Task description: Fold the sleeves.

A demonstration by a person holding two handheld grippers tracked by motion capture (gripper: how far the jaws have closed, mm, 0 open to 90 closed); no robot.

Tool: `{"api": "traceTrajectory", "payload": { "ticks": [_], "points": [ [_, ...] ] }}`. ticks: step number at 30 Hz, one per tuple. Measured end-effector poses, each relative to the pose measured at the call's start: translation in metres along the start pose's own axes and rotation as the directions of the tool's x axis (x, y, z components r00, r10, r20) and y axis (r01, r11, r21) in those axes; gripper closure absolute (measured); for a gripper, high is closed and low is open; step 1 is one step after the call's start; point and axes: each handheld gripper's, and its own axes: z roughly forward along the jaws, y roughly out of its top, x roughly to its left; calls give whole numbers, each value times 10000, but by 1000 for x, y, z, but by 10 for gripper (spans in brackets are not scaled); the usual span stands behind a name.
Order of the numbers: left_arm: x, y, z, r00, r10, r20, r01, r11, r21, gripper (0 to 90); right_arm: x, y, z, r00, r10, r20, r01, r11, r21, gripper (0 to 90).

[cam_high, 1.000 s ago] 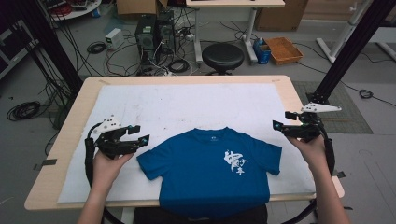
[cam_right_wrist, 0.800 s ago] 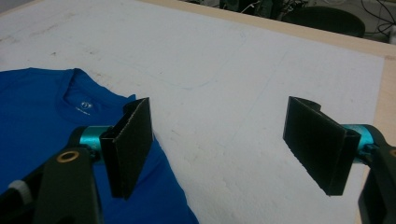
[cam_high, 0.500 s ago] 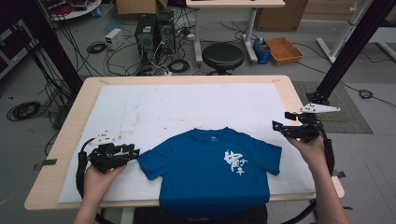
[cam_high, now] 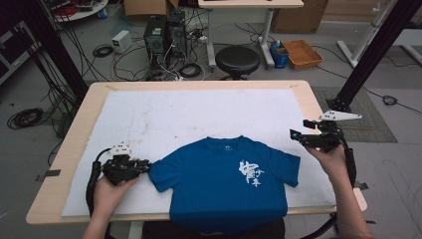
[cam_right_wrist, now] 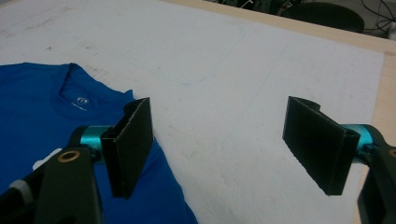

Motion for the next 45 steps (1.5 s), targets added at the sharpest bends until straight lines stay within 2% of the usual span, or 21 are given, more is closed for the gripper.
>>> {"api": "traceTrajectory", "payload": {
  "ticks": [2,3,8,11,13,16,19,22,23,24,26,28,29,30,31,32,35,37,39,42,45],
  "points": [
    [0,0,0,10000,39,-30,-39,10000,-18,850,0,0,0,10000,2,-2,-2,10000,9,245],
    [2,-1,-2,9999,-67,146,69,9999,-147,875,0,0,0,10000,-10,-3,10,10000,14,247],
    [0,1,-7,9987,-332,388,349,9984,-441,881,0,0,-1,10000,22,12,-22,10000,-15,248],
    [-10,15,-16,9935,-713,884,779,9942,-738,881,-1,0,-2,10000,45,44,-45,10000,-61,248],
    [-19,26,-20,9895,-725,1249,844,9921,-933,881,-1,0,-2,10000,48,43,-48,10000,-72,248],
    [-37,45,-20,9786,-837,1878,1058,9882,-1109,881,-1,0,-2,10000,43,51,-42,10000,-71,248],
    [-55,62,-9,9642,-923,2486,1243,9855,-1159,881,-1,1,-3,10000,59,53,-59,9999,-89,248],
    [-70,75,11,9434,-1190,3096,1556,9831,-961,881,-2,0,-4,10000,48,46,-48,9999,-94,249],
    [-74,79,19,9383,-1156,3260,1508,9849,-847,881,-2,0,-4,10000,49,49,-48,9999,-99,248],
    [-79,82,27,9356,-1128,3345,1453,9866,-737,881,-2,0,-4,10000,65,51,-64,9999,-114,248],
    [-87,89,43,9357,-1032,3374,1304,9897,-588,881,-3,0,-5,10000,58,75,-57,9999,-105,248],
    [-94,94,57,9313,-1059,3486,1293,9906,-445,881,-3,0,-5,9999,96,115,-95,9999,-96,248],
    [-94,94,57,9313,-1059,3486,1293,9906,-445,881,-3,0,-5,9999,96,115,-95,9999,-96,248],
    [-99,98,69,9300,-1077,3514,1269,9914,-322,881,-4,-1,-5,9998,115,131,-114,9999,-105,248],
    [-99,98,69,9300,-1077,3514,1269,9914,-322,881,-5,-1,-6,9998,149,137,-147,9998,-91,248],
    [-104,100,79,9338,-1009,3434,1186,9925,-308,880,-5,-1,-6,9998,143,142,-141,9999,-85,249],
    [-107,102,92,9468,-762,3127,903,9954,-309,879,-6,-2,-5,9998,148,157,-147,9999,-68,248],
    [-105,102,96,9513,-629,3018,815,9954,-494,844,-5,-2,-4,9997,161,160,-161,9999,-14,248],
    [-103,102,94,9615,-496,2704,742,9939,-817,736,-5,-2,-4,9997,167,186,-167,9999,1,249],
    [-96,102,87,9688,-503,2425,799,9903,-1138,597,-6,-2,-4,9997,188,166,-187,9998,-9,248],
    [-89,98,74,9742,-331,2233,676,9866,-1485,555,-7,-4,-5,9993,326,187,-326,9995,45,258]
  ]
}}
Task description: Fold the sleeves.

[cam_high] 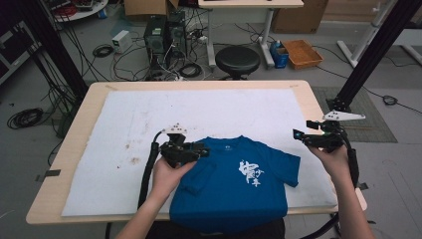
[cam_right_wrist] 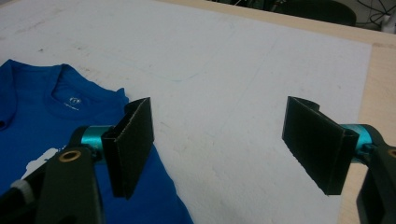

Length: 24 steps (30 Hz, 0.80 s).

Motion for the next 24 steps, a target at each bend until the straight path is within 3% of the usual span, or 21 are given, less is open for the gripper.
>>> {"api": "traceTrajectory", "payload": {
  "ticks": [2,4,7,8,11,12,15,19,22,24],
  "points": [
    [3,-2,-14,9989,395,-256,-402,9988,-276,539,-1,-2,-2,9999,115,40,-115,9999,38,288],
    [6,-6,-29,9939,816,-742,-851,9953,-458,520,-2,-6,-3,9996,265,65,-266,9996,103,307],
    [14,-13,-50,9768,1467,-1563,-1566,9863,-527,516,-3,-15,-6,9992,369,176,-375,9987,345,353],
    [18,-17,-56,9742,1577,-1614,-1685,9842,-550,515,-3,-19,-7,9991,369,198,-377,9984,427,372],
    [27,-24,-67,9752,1486,-1638,-1600,9854,-586,515,-4,-28,-8,9986,522,15,-522,9966,644,397],
    [33,-28,-72,9760,1399,-1670,-1528,9860,-673,516,-5,-38,-9,9983,588,-60,-579,9935,979,428],
    [48,-40,-84,9735,1414,-1795,-1592,9832,-888,518,-7,-50,-9,9984,530,-180,-501,9899,1323,500],
    [57,-48,-89,9639,1783,-1977,-1994,9756,-922,519,-10,-58,-6,9961,725,-512,-644,9873,1452,570],
    [60,-54,-91,9523,2154,-2163,-2446,9624,-1184,516,-9,-60,-1,9951,755,-639,-641,9843,1645,606],
    [61,-56,-92,9513,2108,-2250,-2435,9613,-1287,515,-8,-62,3,9952,702,-684,-562,9806,1877,626]
  ]
}}
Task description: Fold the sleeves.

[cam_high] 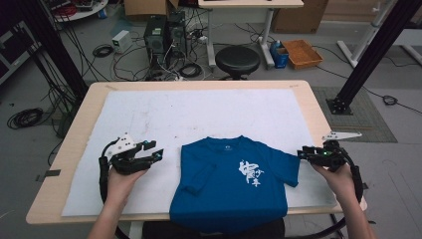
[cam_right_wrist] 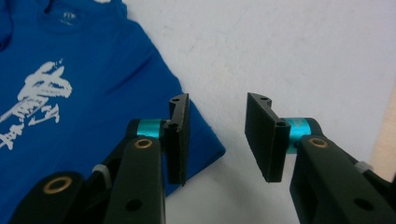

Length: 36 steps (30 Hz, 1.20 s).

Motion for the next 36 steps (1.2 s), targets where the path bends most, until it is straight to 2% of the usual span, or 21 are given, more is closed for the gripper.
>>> {"api": "traceTrajectory", "payload": {
  "ticks": [6,8,9,11,12,13,15,18,21,25,28,32,36],
  "points": [
    [1,0,1,9983,-582,-61,583,9981,194,474,-1,-4,8,9997,172,175,-182,9981,581,661],
    [2,1,1,9980,-630,-71,632,9976,287,459,-2,-5,10,9997,191,178,-203,9973,709,680],
    [2,1,3,9976,-693,-30,693,9970,348,446,-1,-5,10,9996,158,241,-175,9972,721,752],
    [2,2,3,9979,-646,-50,648,9970,426,412,0,-5,9,9999,34,105,-42,9970,776,828],
    [2,2,3,9979,-646,-50,648,9970,426,411,0,-5,9,9999,34,105,-42,9970,776,828],
    [2,1,4,9984,-563,3,563,9976,416,411,2,-4,7,9999,-86,56,82,9972,744,876],
    [2,1,4,9987,-519,-7,519,9977,424,411,4,-3,5,9999,-130,8,130,9979,642,886],
    [2,0,4,9990,-432,86,428,9982,429,411,14,7,-7,9995,-220,-207,223,9996,155,892],
    [3,-1,6,9990,-430,145,423,9980,478,411,29,18,-15,9979,-401,-501,393,9991,-169,892],
    [2,-1,9,9988,-456,190,442,9965,712,408,61,33,-14,9916,-1014,-807,995,9947,-271,891],
    [2,-1,9,9986,-498,203,480,9957,797,406,88,45,-6,9827,-1577,-971,1558,9874,-271,891],
    [3,-1,9,9980,-590,204,573,9953,775,396,122,60,8,9738,-2014,-1056,2009,9795,-153,891],
    [3,-1,9,9979,-601,230,580,9950,813,396,149,70,31,9659,-2423,-914,2449,9694,188,891]
  ]
}}
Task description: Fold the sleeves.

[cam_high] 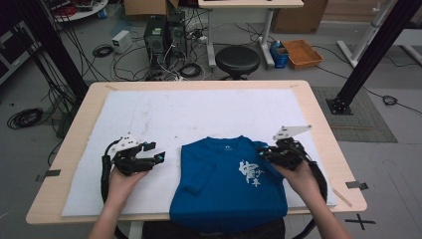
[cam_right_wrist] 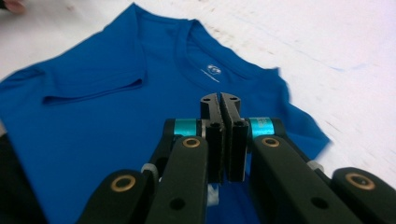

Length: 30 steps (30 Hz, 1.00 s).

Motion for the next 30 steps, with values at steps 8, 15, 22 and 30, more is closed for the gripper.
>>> {"api": "traceTrajectory", "payload": {
  "ticks": [8,15,22,30],
  "points": [
    [-2,0,2,9998,187,21,-187,9995,250,396,21,13,31,9984,-542,-136,543,9985,88,776],
    [-3,0,3,9999,157,11,-157,9993,326,392,0,-6,9,9998,40,208,-33,9995,-327,717],
    [-4,0,5,9998,210,-12,-209,9986,487,391,-9,-48,-16,9960,769,450,-757,9968,-272,759],
    [-6,0,6,9996,282,-49,-279,9979,592,391,4,-63,9,9999,-85,-57,91,9934,1141,784]
  ]
}}
